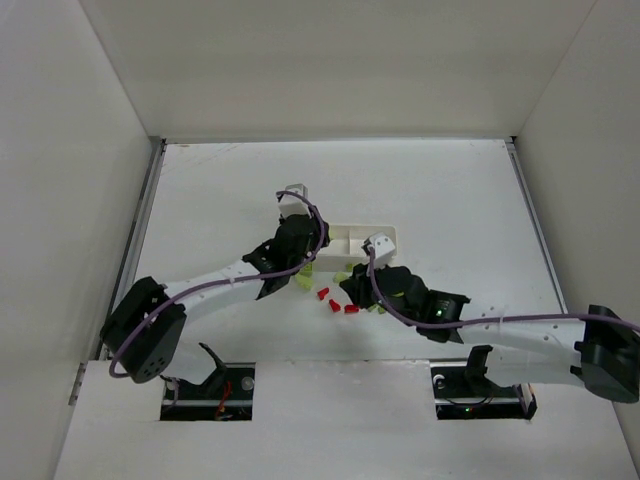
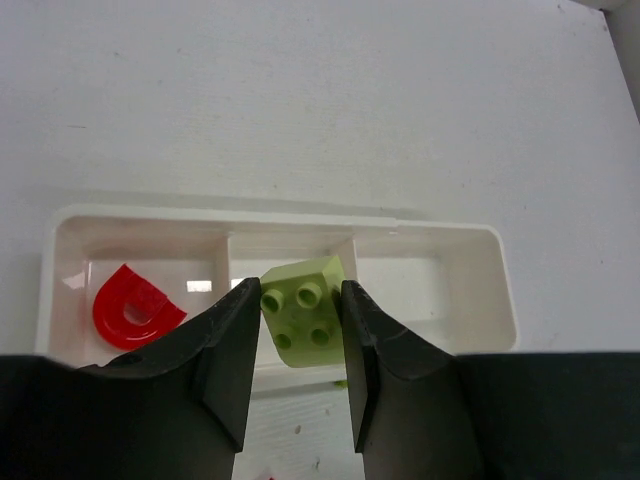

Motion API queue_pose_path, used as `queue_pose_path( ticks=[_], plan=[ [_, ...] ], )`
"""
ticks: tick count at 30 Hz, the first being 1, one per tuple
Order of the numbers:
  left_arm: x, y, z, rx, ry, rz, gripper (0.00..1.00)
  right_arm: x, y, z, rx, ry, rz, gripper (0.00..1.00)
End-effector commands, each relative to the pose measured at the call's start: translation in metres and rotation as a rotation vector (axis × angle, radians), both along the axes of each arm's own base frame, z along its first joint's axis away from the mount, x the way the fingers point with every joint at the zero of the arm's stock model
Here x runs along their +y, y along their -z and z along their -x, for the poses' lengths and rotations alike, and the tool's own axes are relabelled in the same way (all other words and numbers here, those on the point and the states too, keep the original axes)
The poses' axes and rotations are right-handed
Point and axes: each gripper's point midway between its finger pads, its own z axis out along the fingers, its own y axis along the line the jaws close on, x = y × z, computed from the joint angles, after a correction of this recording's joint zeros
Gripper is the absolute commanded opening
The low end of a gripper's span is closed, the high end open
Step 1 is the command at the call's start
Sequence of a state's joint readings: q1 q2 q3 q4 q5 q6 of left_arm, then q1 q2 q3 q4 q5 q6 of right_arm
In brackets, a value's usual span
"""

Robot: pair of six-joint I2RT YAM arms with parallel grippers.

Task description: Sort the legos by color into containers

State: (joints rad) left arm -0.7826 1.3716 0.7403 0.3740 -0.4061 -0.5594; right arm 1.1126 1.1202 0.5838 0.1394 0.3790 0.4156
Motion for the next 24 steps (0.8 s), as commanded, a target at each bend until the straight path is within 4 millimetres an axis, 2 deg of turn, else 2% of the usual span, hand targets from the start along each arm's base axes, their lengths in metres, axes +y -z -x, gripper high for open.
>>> queue_pose_path(
  ticks=[1, 4, 6, 12, 16, 20, 24],
  plan=[
    [-0.026, -0.033, -0.027, -0.093, 0.032, 0.067, 0.24, -0.027, -0.006, -0.012, -0.008, 0.100, -0.011, 0.22],
    [-0.037, -0.019, -0.032, -0.064, 0.050, 0.048, 0.28, -0.038, -0.012, -0.019, -0.005, 0.147, -0.039, 0.22],
    [-0.040, -0.008, -0.034, -0.046, 0.051, 0.030, 0.35, -0.047, -0.015, -0.030, -0.006, 0.188, -0.041, 0.22],
    [-0.032, 0.000, -0.031, -0.033, 0.032, 0.022, 0.44, -0.053, -0.024, -0.056, -0.009, 0.257, -0.071, 0.22],
    [-0.019, -0.006, -0.024, -0.048, 0.010, 0.033, 0.47, -0.040, -0.029, -0.078, -0.011, 0.263, -0.095, 0.22],
    [0.006, -0.017, -0.006, -0.080, -0.022, 0.033, 0.45, -0.013, -0.032, -0.101, -0.021, 0.259, -0.117, 0.22],
    [0.036, -0.004, 0.015, -0.066, -0.066, 0.013, 0.44, 0.007, -0.022, -0.128, -0.024, 0.270, -0.092, 0.22]
  ],
)
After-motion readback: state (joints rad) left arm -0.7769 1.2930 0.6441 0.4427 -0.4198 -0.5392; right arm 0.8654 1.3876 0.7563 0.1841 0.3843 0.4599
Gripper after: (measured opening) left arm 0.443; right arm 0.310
